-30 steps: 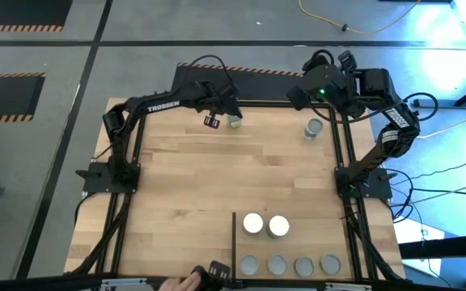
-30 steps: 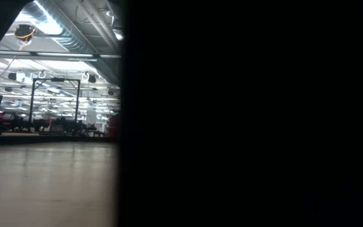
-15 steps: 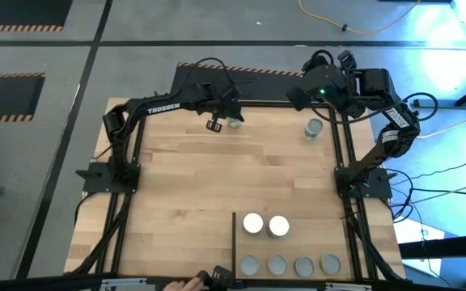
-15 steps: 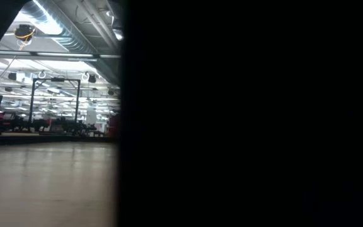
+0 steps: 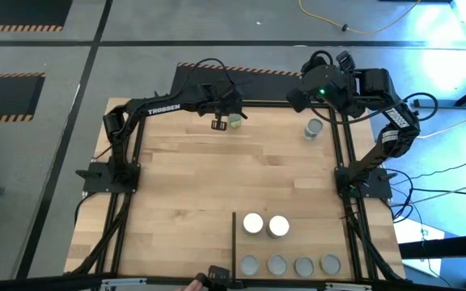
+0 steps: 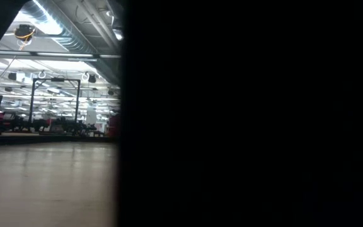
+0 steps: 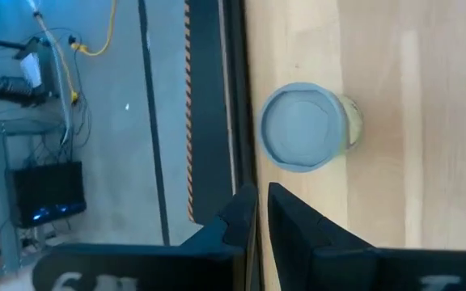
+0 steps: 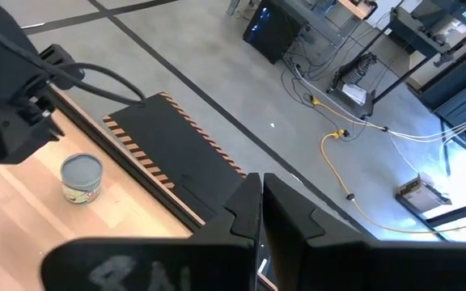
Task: Pick and place cans onto a shelf
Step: Put the canned chicken soup on the shelf
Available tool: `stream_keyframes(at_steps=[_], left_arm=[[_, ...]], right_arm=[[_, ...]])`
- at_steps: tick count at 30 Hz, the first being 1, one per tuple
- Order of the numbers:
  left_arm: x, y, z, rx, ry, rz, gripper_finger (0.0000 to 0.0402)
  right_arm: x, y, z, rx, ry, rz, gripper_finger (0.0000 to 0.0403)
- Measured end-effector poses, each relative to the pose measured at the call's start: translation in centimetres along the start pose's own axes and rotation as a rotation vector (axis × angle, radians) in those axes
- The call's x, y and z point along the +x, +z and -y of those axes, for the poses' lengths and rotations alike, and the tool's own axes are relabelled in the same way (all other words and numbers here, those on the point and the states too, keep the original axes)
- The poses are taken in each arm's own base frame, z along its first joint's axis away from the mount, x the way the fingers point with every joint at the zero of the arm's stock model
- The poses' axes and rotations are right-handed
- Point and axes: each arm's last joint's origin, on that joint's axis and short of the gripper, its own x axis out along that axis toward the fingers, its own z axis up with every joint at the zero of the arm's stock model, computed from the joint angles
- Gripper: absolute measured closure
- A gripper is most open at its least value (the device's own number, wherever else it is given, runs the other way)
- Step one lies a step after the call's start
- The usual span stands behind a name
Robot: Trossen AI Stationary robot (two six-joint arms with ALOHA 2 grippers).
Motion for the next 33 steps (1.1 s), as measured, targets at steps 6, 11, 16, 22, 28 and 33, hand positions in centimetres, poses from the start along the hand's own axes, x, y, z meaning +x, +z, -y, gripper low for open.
stream_keyframes(at_steps=[6, 11, 16, 22, 28, 33], left_arm=[[-0.1, 0.0, 0.2, 0.033, -0.011, -0.007, 0.0375], [-0.2, 0.1, 0.4, 0.044, -0.005, -0.011, 0.0375], [-0.3, 0.2, 0.8, 0.058, -0.020, -0.021, 0.0394], [-0.4, -0.3, 1.6, 0.053, -0.121, -0.052, 0.0398], [-0.4, -0.4, 1.5, -0.061, -0.103, -0.065, 0.0398], [-0.4, -0.4, 1.5, 0.006, -0.099, -0.066, 0.0390]], right_arm=[[0.0, 0.0, 0.0, 0.000, 0.016, -0.004, 0.0384], [0.0, 0.0, -0.1, 0.000, 0.018, -0.005, 0.0384], [0.0, 0.0, -0.1, 0.000, 0.018, -0.005, 0.0384], [0.0, 0.0, -0.1, -0.004, 0.018, -0.005, 0.0384], [0.0, 0.0, -0.1, -0.004, 0.018, -0.005, 0.0384], [0.0, 0.0, -0.1, -0.004, 0.019, -0.005, 0.0384]])
